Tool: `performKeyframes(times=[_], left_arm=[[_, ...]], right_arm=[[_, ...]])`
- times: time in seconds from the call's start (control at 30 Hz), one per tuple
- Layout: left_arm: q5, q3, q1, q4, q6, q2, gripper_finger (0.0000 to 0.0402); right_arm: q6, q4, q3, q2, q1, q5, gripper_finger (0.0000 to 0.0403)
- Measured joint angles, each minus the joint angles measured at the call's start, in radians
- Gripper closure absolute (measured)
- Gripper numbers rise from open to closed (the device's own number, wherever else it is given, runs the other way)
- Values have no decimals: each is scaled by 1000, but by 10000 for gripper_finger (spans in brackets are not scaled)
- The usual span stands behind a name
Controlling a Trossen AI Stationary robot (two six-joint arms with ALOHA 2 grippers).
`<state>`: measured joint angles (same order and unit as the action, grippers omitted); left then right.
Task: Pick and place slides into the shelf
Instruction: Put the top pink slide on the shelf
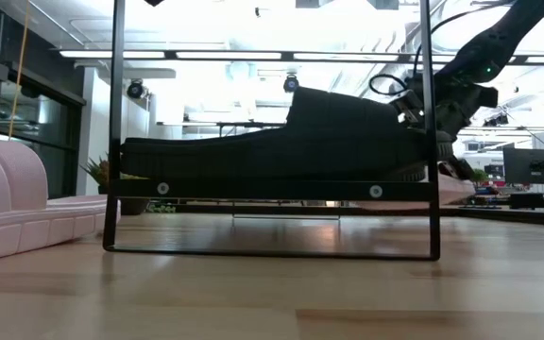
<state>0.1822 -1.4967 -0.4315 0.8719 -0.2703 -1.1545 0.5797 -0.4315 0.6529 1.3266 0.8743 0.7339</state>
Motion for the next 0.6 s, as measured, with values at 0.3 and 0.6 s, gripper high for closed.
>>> performKeyframes(times=[0.3,0.6], left_arm=[[0,0,0,12,-1,0,222],[0,0,0,55,-2,0,222]], right_arm=[[75,78,0,-1,-60,7,403],[126,41,0,-18,-84,-24,403]])
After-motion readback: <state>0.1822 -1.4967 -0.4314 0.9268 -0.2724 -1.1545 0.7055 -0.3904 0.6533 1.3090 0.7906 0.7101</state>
